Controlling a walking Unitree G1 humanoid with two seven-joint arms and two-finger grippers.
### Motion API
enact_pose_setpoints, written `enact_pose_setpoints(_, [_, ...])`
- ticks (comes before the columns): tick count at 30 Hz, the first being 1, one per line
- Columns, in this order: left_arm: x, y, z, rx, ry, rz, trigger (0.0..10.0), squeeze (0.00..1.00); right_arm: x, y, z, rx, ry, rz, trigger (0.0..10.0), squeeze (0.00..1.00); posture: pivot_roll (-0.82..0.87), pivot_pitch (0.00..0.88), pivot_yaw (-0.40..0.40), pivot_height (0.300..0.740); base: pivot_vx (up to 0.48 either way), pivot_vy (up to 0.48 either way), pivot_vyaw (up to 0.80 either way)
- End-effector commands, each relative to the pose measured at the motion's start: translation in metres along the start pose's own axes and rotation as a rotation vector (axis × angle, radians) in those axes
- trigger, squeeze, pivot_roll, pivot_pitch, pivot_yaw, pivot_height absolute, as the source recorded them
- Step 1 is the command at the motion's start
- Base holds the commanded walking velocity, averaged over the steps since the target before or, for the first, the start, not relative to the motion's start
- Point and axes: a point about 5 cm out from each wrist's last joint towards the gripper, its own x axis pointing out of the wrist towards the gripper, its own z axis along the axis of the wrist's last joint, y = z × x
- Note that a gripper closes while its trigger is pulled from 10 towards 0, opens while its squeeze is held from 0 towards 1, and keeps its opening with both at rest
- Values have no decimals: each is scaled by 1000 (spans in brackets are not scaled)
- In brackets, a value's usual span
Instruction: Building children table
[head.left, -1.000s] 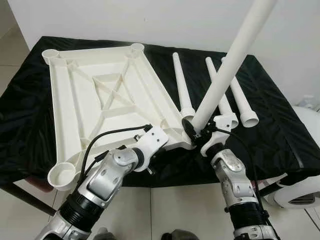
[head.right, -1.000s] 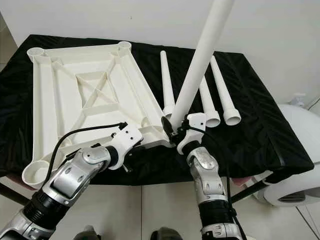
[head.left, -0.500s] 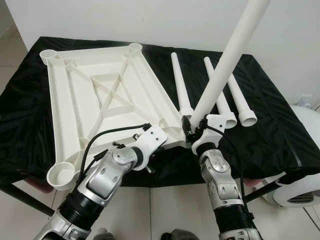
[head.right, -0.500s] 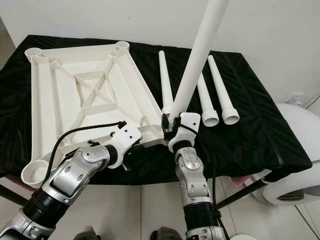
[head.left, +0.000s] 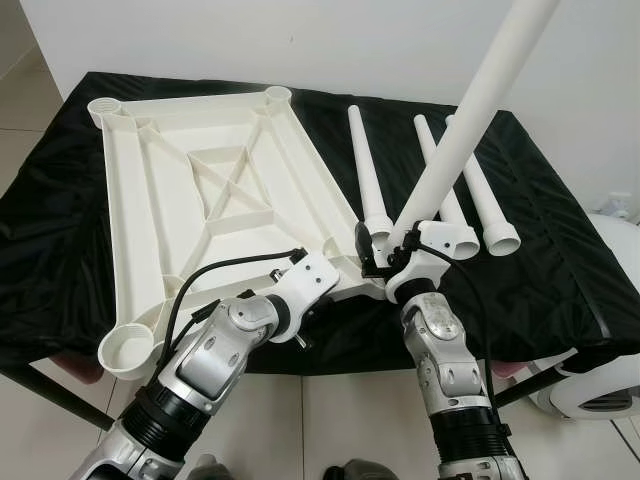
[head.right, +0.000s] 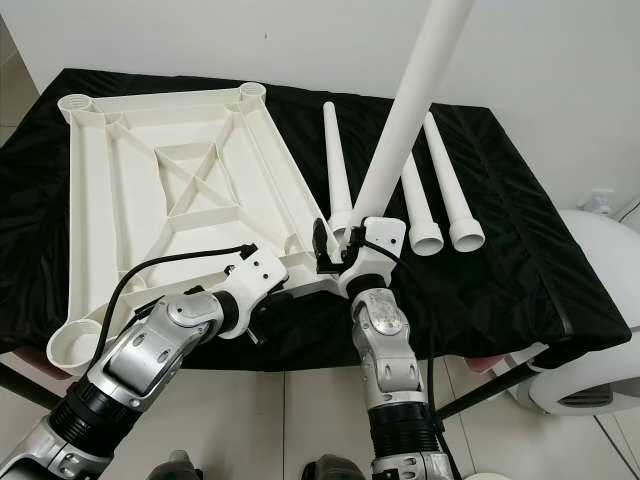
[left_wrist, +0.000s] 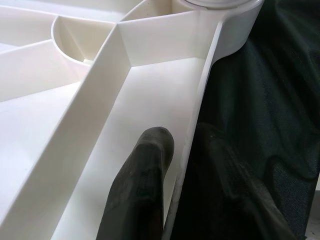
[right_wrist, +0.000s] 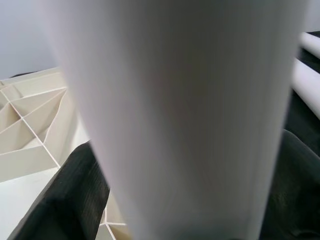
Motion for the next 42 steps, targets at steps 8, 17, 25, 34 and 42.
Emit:
enact_pose_setpoints(8, [5, -13, -2, -1, 3, -102, 10000, 0, -5, -14, -1, -32, 23, 244, 10000, 0, -2, 10, -68, 740, 0, 0, 0])
enact_pose_setpoints(17, [6, -13, -2, 0, 3, -104, 10000, 0, -3, -34, 2, -70, 32, 442, 10000, 0, 2, 1, -68, 740, 0, 0, 0])
enact_pose_setpoints(25, [5, -14, -2, 4, 5, -106, 10000, 0, 1, -50, 1, -96, 70, 499, 10000, 0, 6, 0, -66, 740, 0, 0, 0])
enact_pose_setpoints(34, [5, -15, -3, 5, 7, -112, 10000, 0, 4, -61, 0, -117, 80, 536, 10000, 0, 4, 0, -64, 740, 0, 0, 0])
enact_pose_setpoints(42, [5, -17, -3, 10, 7, -118, 10000, 0, 4, -64, -4, -122, 86, 541, 9843, 0, 5, 0, -64, 740, 0, 0, 0])
